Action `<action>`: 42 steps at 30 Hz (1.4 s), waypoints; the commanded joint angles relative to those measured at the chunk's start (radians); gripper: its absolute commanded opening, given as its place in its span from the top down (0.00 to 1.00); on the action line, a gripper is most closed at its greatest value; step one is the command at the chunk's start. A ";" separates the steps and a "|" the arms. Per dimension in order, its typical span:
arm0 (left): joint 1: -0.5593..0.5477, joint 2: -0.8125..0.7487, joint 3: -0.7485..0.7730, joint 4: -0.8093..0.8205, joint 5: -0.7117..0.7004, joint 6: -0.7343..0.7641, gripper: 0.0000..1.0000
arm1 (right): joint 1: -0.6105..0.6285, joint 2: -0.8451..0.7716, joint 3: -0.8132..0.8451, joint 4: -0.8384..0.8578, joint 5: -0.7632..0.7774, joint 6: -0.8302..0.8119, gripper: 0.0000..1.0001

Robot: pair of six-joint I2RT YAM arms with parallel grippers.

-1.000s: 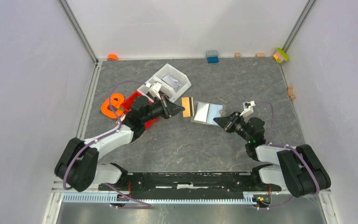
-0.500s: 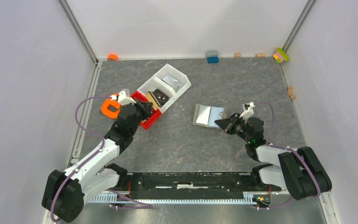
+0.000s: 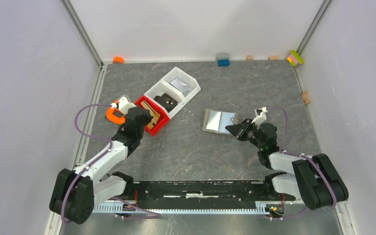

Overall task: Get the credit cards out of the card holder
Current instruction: Place the credit card in the storage box.

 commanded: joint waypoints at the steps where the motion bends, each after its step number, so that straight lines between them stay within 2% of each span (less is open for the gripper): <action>1: 0.036 0.040 0.004 0.072 -0.007 0.016 0.98 | -0.003 0.000 0.038 0.047 -0.003 -0.013 1.00; 11: 0.072 0.116 0.030 0.059 0.018 0.004 0.97 | -0.003 -0.006 0.038 0.038 0.002 -0.020 1.00; 14: 0.076 0.121 0.041 0.015 -0.018 -0.036 0.82 | -0.004 -0.006 0.039 0.036 0.001 -0.019 1.00; 17: 0.076 0.120 0.050 -0.013 -0.034 -0.045 0.54 | -0.003 -0.005 0.038 0.036 0.001 -0.020 1.00; 18: 0.076 0.118 0.050 -0.014 -0.034 -0.048 0.49 | -0.003 -0.005 0.038 0.036 0.002 -0.019 1.00; 24: 0.076 0.024 0.032 -0.016 -0.018 0.012 0.42 | -0.004 -0.004 0.038 0.037 0.000 -0.021 1.00; 27: 0.076 -0.031 -0.004 0.058 0.118 0.077 0.39 | -0.003 0.004 0.040 0.049 -0.012 -0.021 1.00; 30: 0.076 -0.035 -0.021 0.186 0.407 0.157 0.31 | -0.004 0.025 0.044 0.081 -0.040 -0.017 1.00; 32: 0.074 -0.019 -0.004 0.208 0.551 0.169 0.24 | -0.004 0.039 0.044 0.104 -0.058 -0.007 1.00; 38: 0.054 -0.009 -0.035 0.326 0.656 0.158 0.03 | -0.005 0.071 0.043 0.157 -0.090 0.013 0.99; 42: 0.003 0.045 -0.014 0.372 0.716 0.156 0.00 | -0.004 0.075 0.044 0.174 -0.102 0.018 0.98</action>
